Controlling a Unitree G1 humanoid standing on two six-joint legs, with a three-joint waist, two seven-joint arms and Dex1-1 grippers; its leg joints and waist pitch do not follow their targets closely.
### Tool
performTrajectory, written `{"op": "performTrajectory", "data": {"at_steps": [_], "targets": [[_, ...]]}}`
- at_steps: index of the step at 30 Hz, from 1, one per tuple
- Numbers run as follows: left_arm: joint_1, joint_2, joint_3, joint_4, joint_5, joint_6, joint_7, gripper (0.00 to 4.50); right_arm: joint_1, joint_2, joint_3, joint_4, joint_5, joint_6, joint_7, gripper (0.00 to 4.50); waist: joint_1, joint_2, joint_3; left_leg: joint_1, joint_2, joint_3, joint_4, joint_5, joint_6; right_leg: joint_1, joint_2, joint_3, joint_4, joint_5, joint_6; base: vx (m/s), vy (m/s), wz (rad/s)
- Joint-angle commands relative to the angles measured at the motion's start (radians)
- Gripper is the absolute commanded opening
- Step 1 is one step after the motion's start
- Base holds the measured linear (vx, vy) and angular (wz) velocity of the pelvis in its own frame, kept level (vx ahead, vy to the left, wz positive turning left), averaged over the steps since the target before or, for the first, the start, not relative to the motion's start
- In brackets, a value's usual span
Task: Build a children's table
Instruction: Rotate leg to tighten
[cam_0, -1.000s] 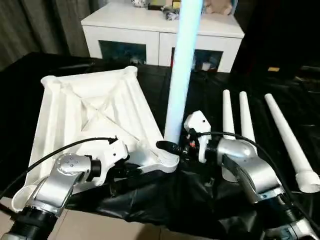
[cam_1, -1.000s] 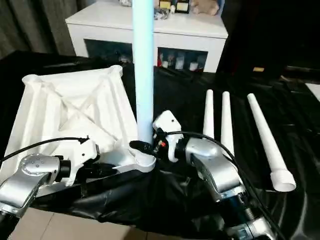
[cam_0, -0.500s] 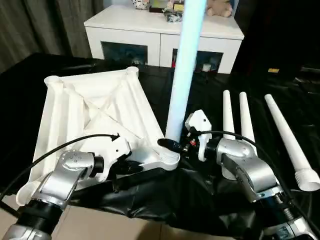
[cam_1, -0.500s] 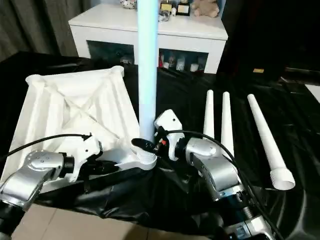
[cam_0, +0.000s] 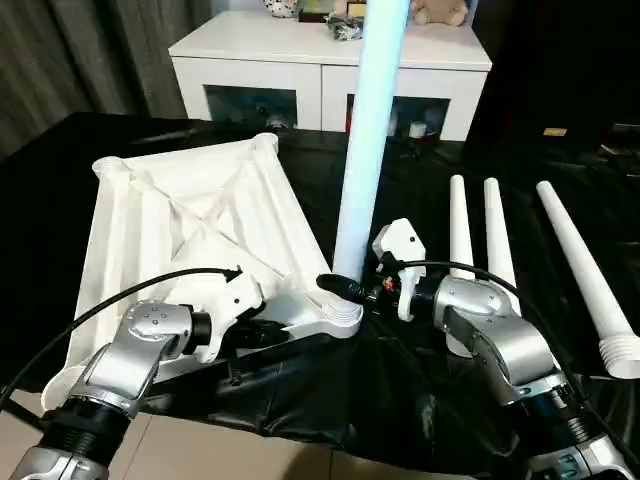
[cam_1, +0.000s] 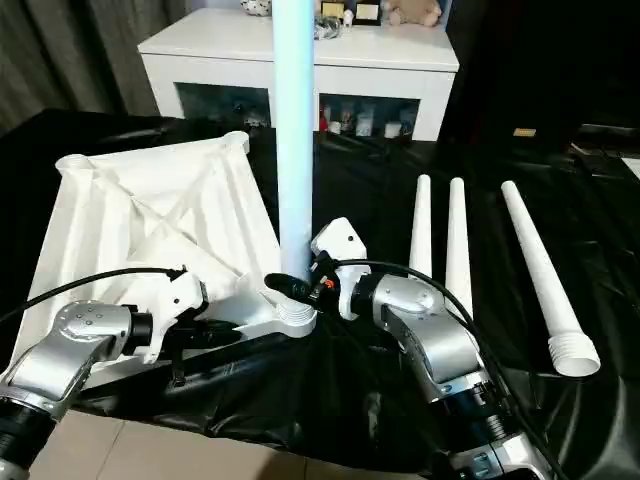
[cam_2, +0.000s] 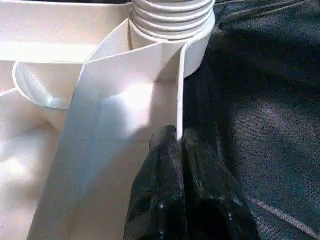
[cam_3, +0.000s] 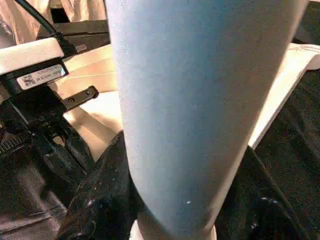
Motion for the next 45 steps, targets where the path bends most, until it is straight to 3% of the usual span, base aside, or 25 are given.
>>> {"op": "performTrajectory", "data": {"at_steps": [1, 2, 3, 5, 6, 7, 8, 9, 10, 12, 13, 18, 19, 20, 23, 24, 25, 29, 31, 37, 39, 40, 41, 42, 45], "targets": [[-0.028, -0.018, 0.034, -0.031, -0.018, -0.015, 0.069, 0.00, 0.055, 0.010, 0.081, 0.135, -0.070, 0.066, -0.023, 1.82, -0.009, -0.012, -0.014, -0.005, 0.082, -0.041, -0.103, -0.371, -0.022, 0.004, -0.085, 0.054, -0.104, -0.444, -0.152, 0.000, 0.000, 0.00], [-0.021, -0.020, 0.035, -0.032, -0.014, -0.010, 0.082, 0.00, 0.048, 0.021, 0.069, 0.142, -0.068, 0.064, -0.043, 1.81, -0.010, -0.018, -0.012, -0.006, 0.082, -0.042, -0.105, -0.377, -0.023, 0.001, -0.086, 0.055, -0.105, -0.464, -0.148, 0.000, 0.000, 0.00], [-0.021, -0.020, 0.035, -0.032, -0.014, -0.010, 0.082, 0.00, 0.048, 0.021, 0.069, 0.142, -0.068, 0.064, -0.043, 1.81, -0.011, -0.009, -0.012, -0.004, 0.082, -0.045, -0.105, -0.386, -0.025, -0.001, -0.088, 0.055, -0.105, -0.484, -0.143, 0.000, 0.000, 0.00], [-0.015, -0.026, 0.038, -0.033, -0.011, -0.001, 0.100, 0.00, 0.041, 0.032, 0.058, 0.151, -0.069, 0.065, -0.066, 1.81, -0.014, -0.011, -0.008, -0.002, 0.081, -0.046, -0.105, -0.408, -0.027, -0.006, -0.088, 0.056, -0.110, -0.525, -0.130, 0.000, 0.000, 0.00], [-0.011, -0.040, 0.043, -0.033, -0.009, 0.014, 0.128, 0.00, 0.031, 0.041, 0.051, 0.167, -0.079, 0.063, -0.095, 1.81, -0.018, -0.035, -0.010, -0.003, 0.082, -0.043, -0.104, -0.404, -0.022, -0.006, -0.087, 0.055, -0.112, -0.541, -0.123, 0.000, 0.000, 0.00], [-0.007, -0.056, 0.048, -0.033, -0.003, 0.032, 0.160, 0.00, 0.019, 0.053, 0.041, 0.185, -0.090, 0.061, -0.132, 1.81, -0.016, -0.027, -0.008, -0.006, 0.083, -0.047, -0.106, -0.384, -0.024, -0.006, -0.090, 0.057, -0.108, -0.526, -0.126, 0.000, 0.000, 0.00], [-0.007, -0.076, 0.052, -0.034, 0.004, 0.057, 0.197, 0.00, 0.004, 0.072, 0.027, 0.206, -0.099, 0.070, -0.176, 1.81, -0.020, -0.044, -0.007, -0.009, 0.081, -0.046, -0.104, -0.386, -0.019, -0.006, -0.090, 0.055, -0.110, -0.557, -0.117, 0.000, 0.000, 0.00], [-0.008, -0.094, 0.057, -0.040, 0.007, 0.086, 0.227, 0.00, -0.010, 0.094, 0.011, 0.225, -0.106, 0.079, -0.223, 1.81, -0.015, -0.032, -0.008, -0.010, 0.082, -0.048, -0.106, -0.369, -0.023, -0.007, -0.093, 0.057, -0.109, -0.550, -0.117, 0.000, 0.000, 0.00], [-0.013, -0.108, 0.062, -0.041, 0.005, 0.109, 0.248, 0.00, -0.019, 0.108, 0.001, 0.239, -0.108, 0.083, -0.250, 1.81, -0.018, -0.035, -0.006, -0.008, 0.082, -0.047, -0.105, -0.377, -0.026, -0.010, -0.092, 0.057, -0.111, -0.561, -0.115, 0.000, 0.000, 0.00], [-0.043, -0.158, 0.079, -0.035, 0.005, 0.193, 0.327, 0.00, -0.053, 0.163, -0.031, 0.304, -0.122, 0.081, -0.354, 1.81, -0.018, -0.024, -0.008, -0.007, 0.078, -0.050, -0.104, -0.383, -0.036, -0.010, -0.094, 0.057, -0.109, -0.577, -0.110, 0.000, 0.000, 0.00], [-0.057, -0.172, 0.082, -0.029, 0.008, 0.217, 0.350, 0.00, -0.064, 0.177, -0.037, 0.325, -0.127, 0.074, -0.384, 1.81, -0.018, -0.029, -0.011, -0.010, 0.076, -0.052, -0.105, -0.369, -0.037, -0.006, -0.093, 0.055, -0.109, -0.578, -0.105, 0.000, 0.000, 0.00], [-0.119, -0.225, 0.067, -0.004, 0.044, 0.295, 0.433, 0.00, -0.097, 0.227, -0.099, 0.405, -0.117, 0.054, -0.518, 1.81, -0.007, -0.037, -0.015, -0.009, 0.076, -0.041, -0.104, -0.302, -0.020, -0.003, -0.090, 0.057, -0.104, -0.444, -0.133, 0.000, 0.000, 0.00], [-0.147, -0.260, 0.068, 0.006, 0.054, 0.322, 0.475, 0.00, -0.112, 0.244, -0.127, 0.433, -0.110, 0.046, -0.568, 1.81, -0.003, -0.051, -0.019, -0.011, 0.077, -0.040, -0.103, -0.272, -0.013, 0.003, -0.092, 0.056, -0.099, -0.413, -0.137, 0.000, 0.000, 0.00], [-0.157, -0.277, 0.072, 0.009, 0.056, 0.333, 0.495, 0.00, -0.118, 0.250, -0.136, 0.444, -0.108, 0.043, -0.587, 1.81, 0.002, -0.050, -0.017, -0.002, 0.077, -0.035, -0.100, -0.263, -0.013, -0.004, -0.090, 0.055, -0.101, -0.385, -0.146, 0.000, 0.000, 0.00], [-0.176, -0.319, 0.074, 0.002, 0.069, 0.368, 0.542, 0.00, -0.146, 0.279, -0.172, 0.486, -0.107, 0.031, -0.649, 1.81, 0.004, -0.055, -0.020, -0.010, 0.079, -0.033, -0.102, -0.199, -0.008, 0.010, -0.086, 0.050, -0.086, -0.203, -0.183, 0.000, 0.000, 0.00], [-0.183, -0.337, 0.070, 0.000, 0.075, 0.379, 0.557, 0.00, -0.158, 0.292, -0.187, 0.505, -0.107, 0.027, -0.681, 1.81, 0.004, -0.065, -0.020, -0.012, 0.078, -0.032, -0.101, -0.194, -0.003, 0.014, -0.086, 0.049, -0.085, -0.192, -0.184, 0.000, 0.000, 0.00], [-0.190, -0.352, 0.062, -0.005, 0.077, 0.395, 0.573, 0.00, -0.172, 0.306, -0.205, 0.529, -0.109, 0.019, -0.716, 1.81, 0.005, -0.062, -0.019, -0.011, 0.080, -0.033, -0.102, -0.195, -0.003, 0.013, -0.087, 0.050, -0.083, -0.193, -0.187, 0.000, 0.000, 0.00], [-0.202, -0.391, 0.044, -0.018, 0.079, 0.430, 0.607, 0.00, -0.206, 0.338, -0.251, 0.592, -0.101, 0.013, -0.800, 1.81, 0.013, -0.063, -0.032, -0.005, 0.074, -0.025, -0.089, -0.064, 0.015, 0.026, -0.085, 0.047, -0.063, 0.028, -0.214, 0.040, -0.001, 0.01], [-0.204, -0.406, 0.038, -0.021, 0.088, 0.446, 0.621, 0.00, -0.228, 0.350, -0.267, 0.627, -0.099, 0.005, -0.823, 1.81, 0.015, -0.076, -0.032, -0.006, 0.073, -0.022, -0.085, -0.023, 0.039, 0.032, -0.084, 0.045, -0.058, 0.107, -0.230, 0.000, 0.000, 0.00], [-0.204, -0.364, 0.051, -0.011, 0.091, 0.439, 0.616, 0.00, -0.237, 0.364, -0.267, 0.620, -0.097, -0.010, -0.784, 1.81, 0.012, -0.072, -0.027, -0.002, 0.080, -0.027, -0.094, -0.113, 0.016, 0.028, -0.086, 0.044, -0.068, -0.024, -0.213, 0.000, 0.000, 0.00], [-0.209, -0.343, 0.065, -0.009, 0.085, 0.438, 0.606, 0.00, -0.241, 0.365, -0.266, 0.620, -0.097, -0.017, -0.777, 1.81, 0.008, -0.073, -0.028, -0.002, 0.078, -0.026, -0.093, -0.105, 0.007, 0.029, -0.085, 0.046, -0.066, -0.010, -0.209, 0.000, 0.000, 0.00], [-0.211, -0.335, 0.070, -0.009, 0.083, 0.438, 0.605, 0.00, -0.244, 0.367, -0.268, 0.622, -0.096, -0.020, -0.778, 1.81, 0.009, -0.058, -0.028, -0.002, 0.077, -0.027, -0.092, -0.097, 0.002, 0.029, -0.086, 0.047, -0.063, 0.007, -0.211, 0.000, 0.000, 0.00], [-0.212, -0.330, 0.073, -0.009, 0.081, 0.439, 0.606, 0.00, -0.247, 0.370, -0.270, 0.627, -0.096, -0.025, -0.779, 1.81, 0.005, -0.065, -0.028, -0.002, 0.077, -0.025, -0.092, -0.096, 0.003, 0.029, -0.083, 0.046, -0.066, 0.014, -0.212, 0.000, 0.000, 0.00], [-0.211, -0.323, 0.075, -0.008, 0.080, 0.437, 0.604, 0.00, -0.249, 0.373, -0.271, 0.627, -0.095, -0.029, -0.781, 1.81, 0.005, -0.045, -0.029, -0.001, 0.076, -0.027, -0.092, -0.096, -0.007, 0.029, -0.083, 0.046, -0.062, 0.031, -0.217, 0.000, 0.000, 0.00], [-0.201, -0.310, 0.074, -0.014, 0.078, 0.436, 0.591, 0.00, -0.252, 0.377, -0.272, 0.622, -0.099, -0.035, -0.780, 1.81, -0.002, -0.050, -0.030, -0.004, 0.075, -0.025, -0.090, -0.104, -0.010, 0.035, -0.081, 0.045, -0.063, 0.056, -0.233, 0.000, 0.000, 0.00]]}}
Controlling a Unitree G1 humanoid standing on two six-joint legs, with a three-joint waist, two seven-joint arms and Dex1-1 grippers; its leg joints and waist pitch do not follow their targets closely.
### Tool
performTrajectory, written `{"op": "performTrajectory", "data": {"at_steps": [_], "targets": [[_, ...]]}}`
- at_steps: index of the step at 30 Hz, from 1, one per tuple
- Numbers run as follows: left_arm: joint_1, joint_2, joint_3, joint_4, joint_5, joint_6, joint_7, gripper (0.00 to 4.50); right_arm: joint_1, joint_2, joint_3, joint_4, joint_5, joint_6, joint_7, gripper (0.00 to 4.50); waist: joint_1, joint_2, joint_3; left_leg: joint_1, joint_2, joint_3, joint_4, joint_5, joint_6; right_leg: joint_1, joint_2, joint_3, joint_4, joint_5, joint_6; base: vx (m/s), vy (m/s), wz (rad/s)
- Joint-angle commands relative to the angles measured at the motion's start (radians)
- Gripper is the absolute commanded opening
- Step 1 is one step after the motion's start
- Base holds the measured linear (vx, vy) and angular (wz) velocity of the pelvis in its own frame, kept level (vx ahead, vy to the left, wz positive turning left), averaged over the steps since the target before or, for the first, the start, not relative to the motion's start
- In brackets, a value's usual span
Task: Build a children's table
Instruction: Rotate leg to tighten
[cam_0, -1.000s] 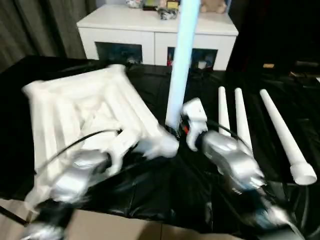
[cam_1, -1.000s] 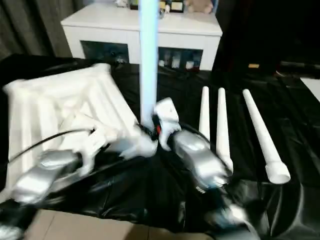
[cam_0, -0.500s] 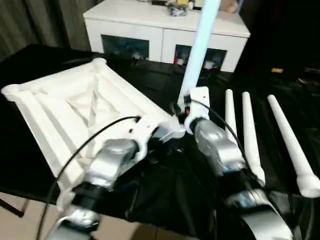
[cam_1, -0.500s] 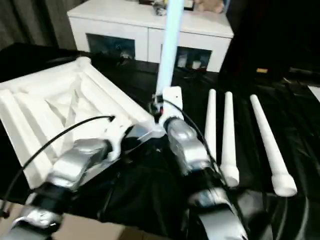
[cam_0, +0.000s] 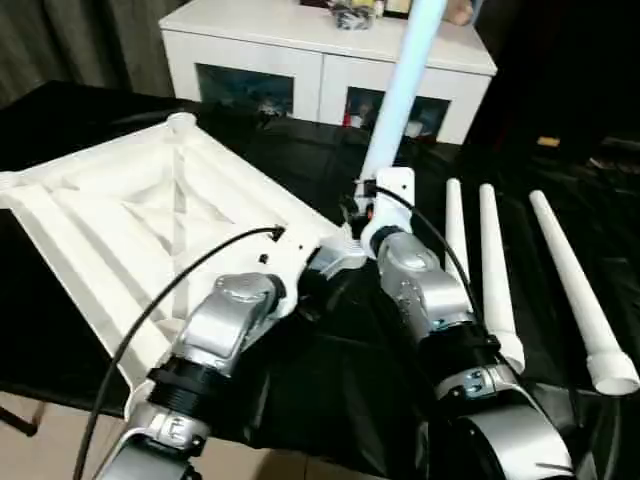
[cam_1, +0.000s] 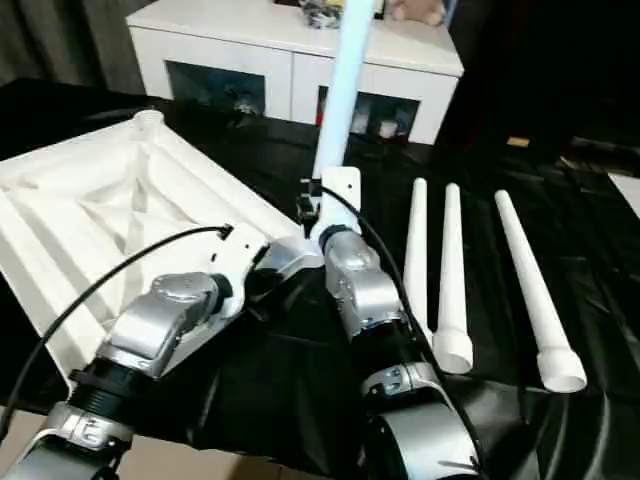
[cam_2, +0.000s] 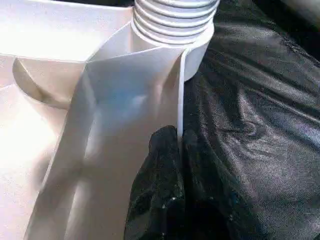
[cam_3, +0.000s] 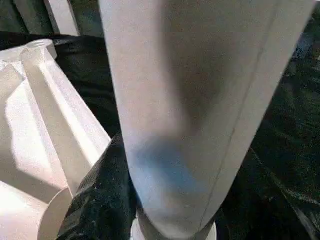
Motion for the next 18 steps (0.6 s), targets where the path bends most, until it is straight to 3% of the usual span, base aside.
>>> {"op": "performTrajectory", "data": {"at_steps": [1, 3, 4, 6, 8, 11, 13, 16, 17, 18], "targets": [[-0.004, 0.026, 0.044, -0.014, 0.001, -0.012, 0.008, 0.00, 0.068, 0.010, -0.009, 0.117, 0.012, 0.064, 0.009, 1.81, -0.001, 0.026, -0.032, -0.005, 0.074, -0.026, -0.082, -0.126, -0.011, 0.036, -0.082, 0.046, -0.060, 0.032, -0.234, 0.000, 0.000, 0.00], [-0.001, 0.030, 0.042, -0.017, -0.002, -0.012, 0.008, 0.00, 0.067, 0.009, -0.016, 0.117, 0.016, 0.064, 0.017, 1.81, -0.008, 0.028, -0.030, -0.006, 0.076, -0.028, -0.084, -0.161, -0.016, 0.036, -0.082, 0.046, -0.062, -0.020, -0.238, 0.000, 0.000, 0.00], [-0.002, 0.031, 0.042, -0.015, -0.004, -0.014, 0.008, 0.00, 0.065, 0.007, -0.018, 0.118, 0.016, 0.064, 0.018, 1.81, -0.009, 0.023, -0.031, -0.006, 0.077, -0.028, -0.084, -0.165, -0.014, 0.036, -0.082, 0.046, -0.064, -0.029, -0.238, 0.000, 0.000, 0.00], [-0.003, 0.032, 0.039, -0.011, -0.008, -0.017, 0.009, 0.00, 0.061, 0.004, -0.022, 0.122, 0.019, 0.064, 0.024, 1.81, -0.008, 0.029, -0.031, -0.006, 0.076, -0.027, -0.082, -0.147, -0.011, 0.036, -0.083, 0.048, -0.061, -0.021, -0.241, 0.000, 0.000, 0.00], [-0.004, 0.032, 0.037, -0.010, -0.014, -0.019, 0.011, 0.00, 0.057, 0.002, -0.027, 0.125, 0.022, 0.063, 0.029, 1.81, -0.008, 0.024, -0.031, -0.006, 0.076, -0.025, -0.080, -0.127, -0.004, 0.036, -0.082, 0.047, -0.061, 0.000, -0.246, 0.000, 0.000, 0.00], [-0.002, 0.032, 0.033, -0.013, -0.020, -0.020, 0.007, 0.00, 0.052, 0.005, -0.036, 0.121, 0.038, 0.066, 0.051, 1.81, -0.008, 0.027, -0.030, -0.005, 0.077, -0.026, -0.080, -0.127, 0.003, 0.036, -0.083, 0.047, -0.060, -0.004, -0.251, 0.000, 0.000, 0.00], [0.000, 0.033, 0.031, -0.016, -0.023, -0.019, 0.006, 0.00, 0.051, 0.006, -0.038, 0.117, 0.044, 0.069, 0.060, 2.37, -0.008, 0.024, -0.031, -0.005, 0.077, -0.025, -0.079, -0.119, 0.006, 0.036, -0.083, 0.047, -0.060, 0.002, -0.253, 0.000, 0.000, 0.00], [0.005, 0.043, 0.025, -0.025, -0.029, -0.021, 0.002, 0.00, 0.049, 0.007, -0.035, 0.106, 0.040, 0.075, 0.078, 2.60, -0.008, 0.023, -0.033, -0.008, 0.075, -0.025, -0.077, -0.099, 0.019, 0.040, -0.085, 0.047, -0.057, 0.015, -0.266, 0.000, 0.000, 0.00], [0.005, 0.047, 0.022, -0.027, -0.029, -0.027, -0.003, 0.00, 0.048, 0.006, -0.032, 0.104, 0.038, 0.075, 0.081, 2.68, -0.004, 0.020, -0.037, -0.011, 0.075, -0.024, -0.072, -0.054, 0.027, 0.046, -0.087, 0.048, -0.051, 0.074, -0.270, 0.000, 0.000, 0.00], [0.008, 0.053, 0.019, -0.031, -0.029, -0.038, -0.013, 0.00, 0.046, 0.004, -0.029, 0.101, 0.036, 0.076, 0.085, 2.77, -0.007, 0.019, -0.035, -0.012, 0.075, -0.025, -0.072, -0.023, 0.044, 0.044, -0.084, 0.044, -0.047, 0.104, -0.277, 0.000, 0.000, 0.00]]}}
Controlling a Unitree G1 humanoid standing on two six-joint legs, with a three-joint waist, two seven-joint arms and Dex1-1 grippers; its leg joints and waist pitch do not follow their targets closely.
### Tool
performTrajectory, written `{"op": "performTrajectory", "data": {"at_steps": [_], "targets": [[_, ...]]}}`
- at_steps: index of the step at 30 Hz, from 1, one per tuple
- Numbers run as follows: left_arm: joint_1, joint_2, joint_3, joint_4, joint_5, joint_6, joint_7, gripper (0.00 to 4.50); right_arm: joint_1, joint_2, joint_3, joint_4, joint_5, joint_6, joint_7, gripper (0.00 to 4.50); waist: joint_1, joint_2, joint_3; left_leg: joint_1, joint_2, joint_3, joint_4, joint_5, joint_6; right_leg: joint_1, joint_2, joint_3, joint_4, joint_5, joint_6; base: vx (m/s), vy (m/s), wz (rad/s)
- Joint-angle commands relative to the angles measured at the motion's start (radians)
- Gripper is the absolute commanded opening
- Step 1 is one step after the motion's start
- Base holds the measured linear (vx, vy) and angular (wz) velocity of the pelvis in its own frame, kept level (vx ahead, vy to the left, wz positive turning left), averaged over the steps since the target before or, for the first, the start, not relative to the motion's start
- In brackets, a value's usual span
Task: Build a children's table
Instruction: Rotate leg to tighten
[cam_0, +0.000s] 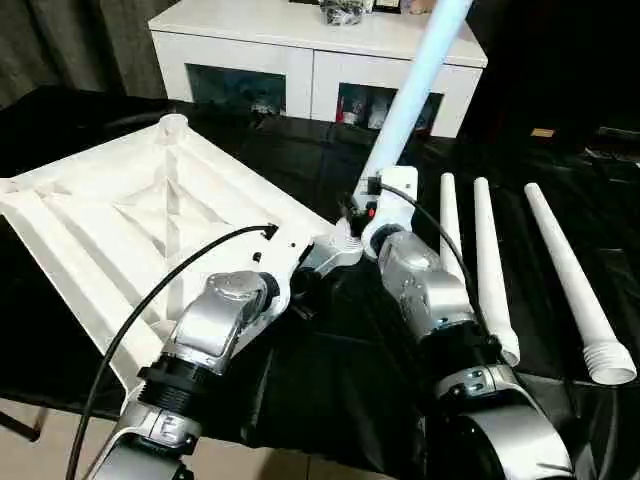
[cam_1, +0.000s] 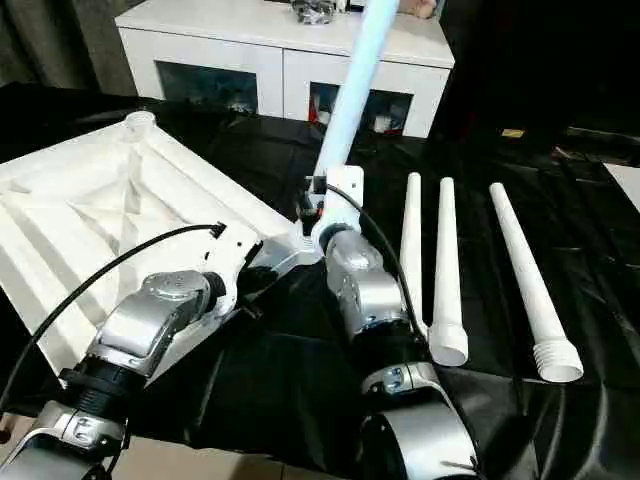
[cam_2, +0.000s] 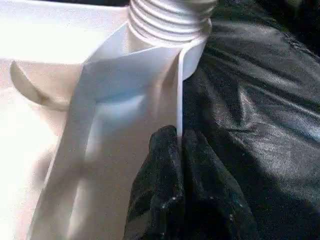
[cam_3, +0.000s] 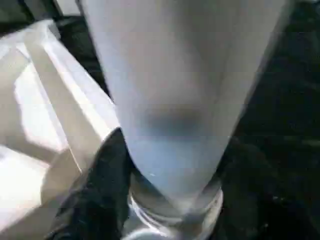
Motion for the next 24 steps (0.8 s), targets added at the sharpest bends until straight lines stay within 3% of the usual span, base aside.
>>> {"op": "performTrajectory", "data": {"at_steps": [1, 5, 7, 8, 9, 11, 12, 14, 15, 16, 17, 19, 23, 24], "targets": [[0.006, 0.019, 0.018, -0.015, 0.004, -0.031, -0.007, 0.00, 0.024, -0.001, 0.010, 0.059, -0.004, 0.060, 0.006, 2.87, 0.007, 0.007, -0.046, -0.006, 0.072, -0.024, -0.071, -0.021, 0.052, 0.045, -0.086, 0.044, -0.049, 0.101, -0.278, 0.000, 0.000, 0.00], [0.019, 0.058, 0.000, -0.039, 0.005, -0.064, -0.054, 0.00, 0.013, -0.014, 0.016, 0.036, -0.008, 0.071, 0.024, 3.10, 0.005, 0.006, -0.046, -0.007, 0.074, -0.022, -0.069, -0.024, 0.065, 0.045, -0.089, 0.046, -0.050, 0.070, -0.286, 0.000, 0.000, 0.00], [0.032, 0.091, -0.003, -0.053, -0.005, -0.084, -0.089, 0.00, 0.007, -0.017, 0.021, 0.013, -0.005, 0.081, 0.043, 3.39, 0.007, 0.035, -0.048, -0.008, 0.073, -0.026, -0.066, -0.007, 0.057, 0.045, -0.087, 0.045, -0.043, 0.116, -0.294, 0.000, 0.000, 0.00], [0.035, 0.098, -0.004, -0.057, -0.007, -0.085, -0.096, 0.00, 0.006, -0.018, 0.022, 0.006, -0.005, 0.082, 0.046, 3.39, 0.005, 0.026, -0.051, -0.007, 0.072, -0.022, -0.063, 0.006, 0.061, 0.044, -0.082, 0.043, -0.043, 0.144, -0.296, 0.000, 0.000, 0.00], [0.048, 0.134, -0.013, -0.073, -0.015, -0.102, -0.138, 0.00, 0.006, -0.024, 0.018, -0.030, 0.005, 0.093, 0.058, 3.50, 0.008, 0.033, -0.057, -0.012, 0.065, -0.022, -0.054, 0.067, 0.076, 0.050, -0.081, 0.045, -0.029, 0.264, -0.313, 0.000, 0.000, 0.00], [0.055, 0.153, -0.015, -0.084, -0.019, -0.110, -0.161, 0.00, 0.009, -0.030, 0.019, -0.052, 0.007, 0.098, 0.065, 3.72, 0.011, 0.035, -0.055, -0.012, 0.066, -0.020, -0.054, 0.072, 0.094, 0.048, -0.081, 0.043, -0.027, 0.293, -0.326, 0.000, 0.000, 0.00], [0.058, 0.156, -0.014, -0.088, -0.020, -0.107, -0.164, 0.00, 0.011, -0.034, 0.023, -0.060, 0.005, 0.099, 0.071, 3.72, 0.018, 0.045, -0.053, -0.008, 0.070, -0.020, -0.054, 0.061, 0.091, 0.044, -0.081, 0.041, -0.029, 0.278, -0.334, 0.000, 0.000, 0.00], [0.067, 0.168, -0.015, -0.102, -0.023, -0.101, -0.174, 0.00, 0.020, -0.049, 0.040, -0.089, -0.003, 0.107, 0.088, 3.83, 0.021, 0.037, -0.054, -0.008, 0.070, -0.019, -0.054, 0.067, 0.089, 0.047, -0.079, 0.040, -0.026, 0.277, -0.339, 0.000, 0.000, 0.00], [0.074, 0.179, -0.021, -0.114, -0.023, -0.101, -0.185, 0.00, 0.028, -0.059, 0.048, -0.112, -0.003, 0.118, 0.106, 4.00, 0.032, 0.044, -0.054, -0.008, 0.071, -0.020, -0.051, 0.092, 0.090, 0.047, -0.080, 0.039, -0.021, 0.292, -0.335, 0.000, 0.000, 0.00], [0.080, 0.186, -0.027, -0.122, -0.023, -0.107, -0.195, 0.00, 0.033, -0.067, 0.052, -0.126, -0.002, 0.128, 0.119, 4.00, 0.032, 0.044, -0.054, -0.008, 0.071, -0.020, -0.051, 0.092, 0.090, 0.047, -0.080, 0.039, -0.021, 0.292, -0.335, 0.000, 0.000, 0.00], [0.091, 0.195, -0.030, -0.137, -0.026, -0.109, -0.206, 0.00, 0.044, -0.079, 0.059, -0.151, -0.001, 0.146, 0.138, 4.14, 0.031, 0.023, -0.054, -0.010, 0.069, -0.016, -0.051, 0.110, 0.099, 0.050, -0.077, 0.039, -0.021, 0.310, -0.330, 0.000, 0.000, 0.00], [0.099, 0.202, -0.031, -0.146, -0.031, -0.111, -0.212, 0.00, 0.051, -0.086, 0.063, -0.169, -0.001, 0.160, 0.152, 4.22, 0.038, 0.034, -0.055, -0.007, 0.070, -0.018, -0.049, 0.118, 0.100, 0.047, -0.080, 0.039, -0.018, 0.297, -0.329, 0.000, 0.000, 0.00], [0.139, 0.247, -0.031, -0.191, -0.042, -0.134, -0.255, 0.00, 0.088, -0.144, 0.091, -0.230, 0.005, 0.196, 0.230, 4.43, 0.044, 0.023, -0.054, -0.008, 0.068, -0.017, -0.047, 0.132, 0.109, 0.048, -0.079, 0.039, -0.016, 0.292, -0.323, 0.000, 0.000, 0.00], [0.144, 0.257, -0.031, -0.197, -0.042, -0.139, -0.264, 0.00, 0.093, -0.158, 0.097, -0.238, 0.005, 0.200, 0.248, 4.43, 0.045, 0.026, -0.054, -0.009, 0.069, -0.018, -0.047, 0.122, 0.110, 0.048, -0.081, 0.039, -0.016, 0.275, -0.319, 0.000, 0.000, 0.00]]}}
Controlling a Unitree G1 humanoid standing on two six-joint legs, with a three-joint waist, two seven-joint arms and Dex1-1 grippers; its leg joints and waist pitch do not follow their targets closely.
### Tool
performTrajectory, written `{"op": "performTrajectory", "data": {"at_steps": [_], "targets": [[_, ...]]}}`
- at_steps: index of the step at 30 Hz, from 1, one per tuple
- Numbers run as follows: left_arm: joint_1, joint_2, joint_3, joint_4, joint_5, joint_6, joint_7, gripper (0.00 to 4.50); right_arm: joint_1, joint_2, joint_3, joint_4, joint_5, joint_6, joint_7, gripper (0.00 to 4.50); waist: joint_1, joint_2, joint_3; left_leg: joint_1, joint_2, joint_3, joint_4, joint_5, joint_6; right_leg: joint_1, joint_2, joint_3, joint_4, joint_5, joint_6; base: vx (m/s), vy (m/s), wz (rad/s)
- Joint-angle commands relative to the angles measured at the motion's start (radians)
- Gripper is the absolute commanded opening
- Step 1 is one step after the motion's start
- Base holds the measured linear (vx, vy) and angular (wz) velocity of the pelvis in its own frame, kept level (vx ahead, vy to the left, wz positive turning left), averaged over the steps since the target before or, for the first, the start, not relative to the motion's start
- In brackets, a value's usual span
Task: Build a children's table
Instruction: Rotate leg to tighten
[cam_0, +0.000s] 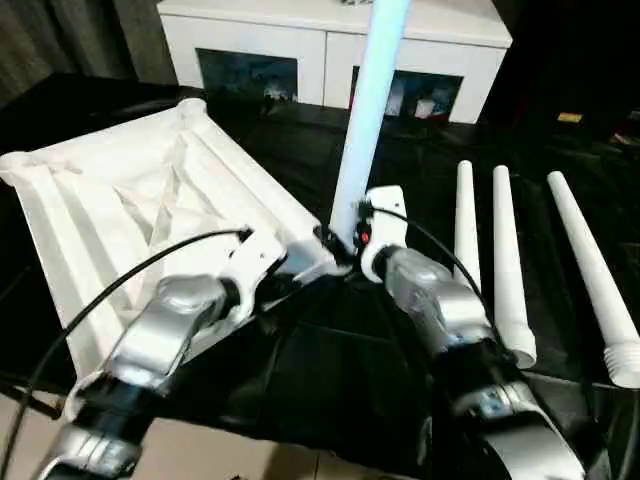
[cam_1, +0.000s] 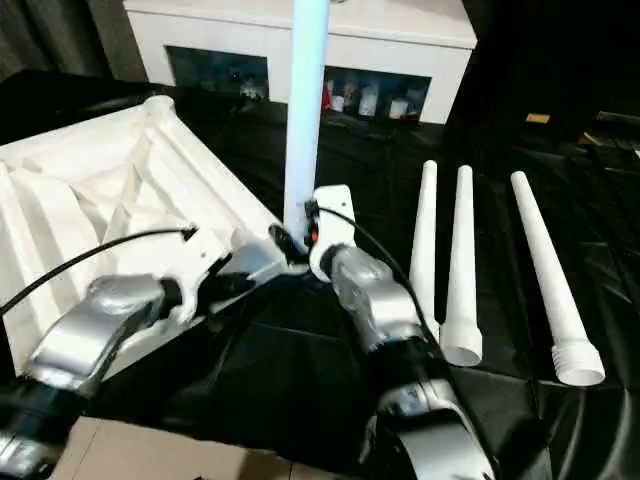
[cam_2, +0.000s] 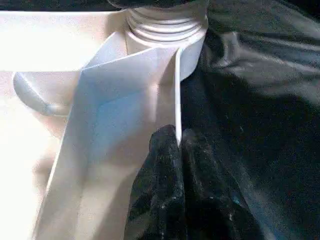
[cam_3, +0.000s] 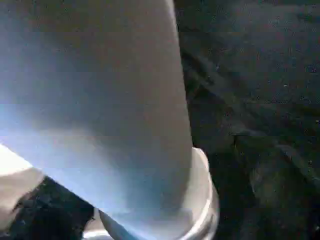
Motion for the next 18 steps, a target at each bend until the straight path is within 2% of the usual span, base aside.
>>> {"op": "performTrajectory", "data": {"at_steps": [1, 9, 12, 16, 17, 18], "targets": [[0.021, 0.038, 0.000, -0.030, 0.001, -0.017, -0.034, 0.00, 0.023, -0.056, -0.006, -0.035, -0.015, 0.024, 0.026, 4.43, 0.008, 0.005, -0.072, 0.008, 0.065, -0.017, -0.055, 0.112, 0.104, 0.065, -0.082, 0.042, -0.027, 0.267, -0.318, 0.000, 0.000, 0.00], [0.034, 0.100, -0.001, -0.063, -0.022, -0.068, -0.117, 0.00, 0.074, -0.142, 0.040, -0.157, 0.009, 0.070, 0.181, 4.43, 0.022, 0.001, -0.071, 0.012, 0.064, -0.015, -0.052, 0.099, 0.091, 0.061, -0.079, 0.042, -0.025, 0.234, -0.307, 0.000, 0.000, 0.00], [0.032, 0.118, 0.001, -0.064, -0.053, -0.136, -0.186, 0.00, 0.115, -0.219, 0.083, -0.250, 0.064, 0.062, 0.354, 4.43, 0.033, 0.001, -0.070, 0.016, 0.065, -0.014, -0.050, 0.074, 0.086, 0.059, -0.078, 0.042, -0.025, 0.225, -0.298, 0.000, 0.000, 0.00], [0.031, 0.130, -0.005, -0.066, -0.060, -0.157, -0.211, 0.00, 0.140, -0.265, 0.103, -0.291, 0.081, 0.061, 0.439, 4.43, 0.031, -0.007, -0.067, 0.009, 0.064, -0.015, -0.049, 0.061, 0.083, 0.062, -0.080, 0.042, -0.025, 0.208, -0.307, 0.000, 0.000, 0.00], [0.025, 0.131, -0.004, -0.055, -0.072, -0.186, -0.232, 0.00, 0.170, -0.319, 0.133, -0.327, 0.093, 0.047, 0.539, 4.43, 0.036, -0.007, -0.068, 0.010, 0.065, -0.015, -0.048, 0.045, 0.087, 0.062, -0.081, 0.043, -0.025, 0.197, -0.306, 0.000, 0.000, 0.00], [0.024, 0.130, -0.004, -0.051, -0.076, -0.194, -0.238, 0.00, 0.178, -0.333, 0.142, -0.335, 0.095, 0.043, 0.565, 4.43, 0.039, -0.007, -0.067, 0.010, 0.066, -0.015, -0.047, 0.040, 0.089, 0.062, -0.081, 0.044, -0.026, 0.194, -0.305, 0.000, 0.000, 0.00]]}}
